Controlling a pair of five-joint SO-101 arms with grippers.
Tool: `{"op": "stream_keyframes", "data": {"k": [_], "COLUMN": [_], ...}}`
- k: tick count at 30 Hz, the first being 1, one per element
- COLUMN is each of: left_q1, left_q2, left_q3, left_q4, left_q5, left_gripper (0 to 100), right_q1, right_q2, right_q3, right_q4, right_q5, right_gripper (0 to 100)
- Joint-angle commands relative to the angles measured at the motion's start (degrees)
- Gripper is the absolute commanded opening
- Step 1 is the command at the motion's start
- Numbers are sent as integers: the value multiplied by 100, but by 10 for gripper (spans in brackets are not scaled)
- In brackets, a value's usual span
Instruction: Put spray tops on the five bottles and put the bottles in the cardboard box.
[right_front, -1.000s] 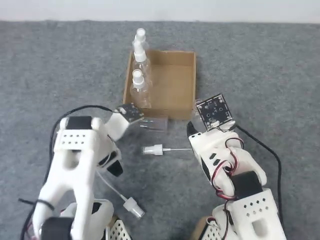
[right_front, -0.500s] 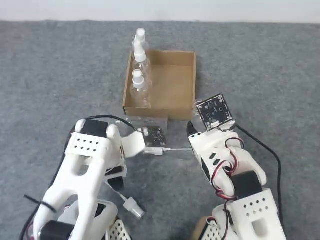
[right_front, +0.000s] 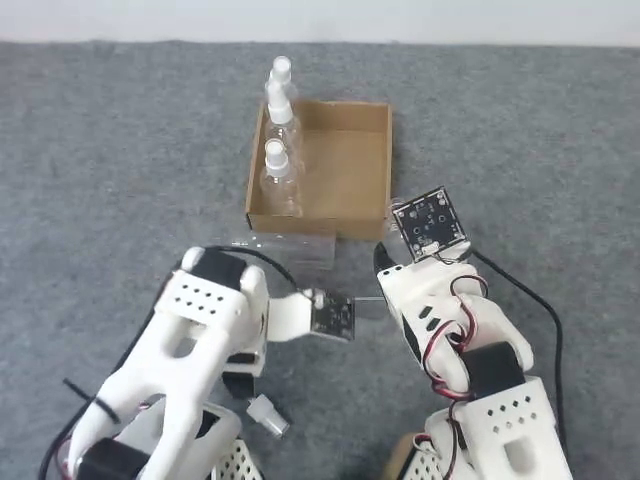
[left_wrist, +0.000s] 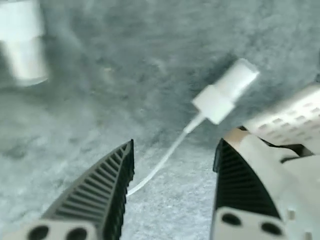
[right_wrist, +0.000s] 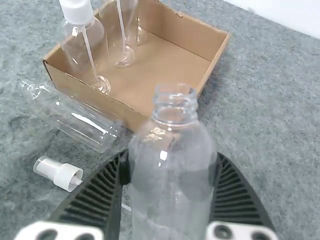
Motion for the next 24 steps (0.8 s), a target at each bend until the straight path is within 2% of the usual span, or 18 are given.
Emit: {"op": "stream_keyframes", "data": {"k": [1, 10, 14, 19, 24], "left_q1": [220, 791, 791, 800, 791], "left_q2": [-246, -246, -246, -246, -290], "left_q3": [409, 848, 892, 1640, 1640], "left_q4": [-466, -721, -818, -1767, -1758], "left_q5": [-97, -97, -88, -79, -62], "left_gripper": [243, 243, 243, 243, 241], "right_q1": [84, 84, 84, 84, 84], "right_q2": [-163, -163, -163, -163, -163], "right_q3": [-97, -97, -97, -97, -97], "right_q4": [-154, -154, -154, -154, -154], "right_q5": [-35, -35, -35, -35, -35], "right_gripper": [133, 133, 133, 133, 133]}}
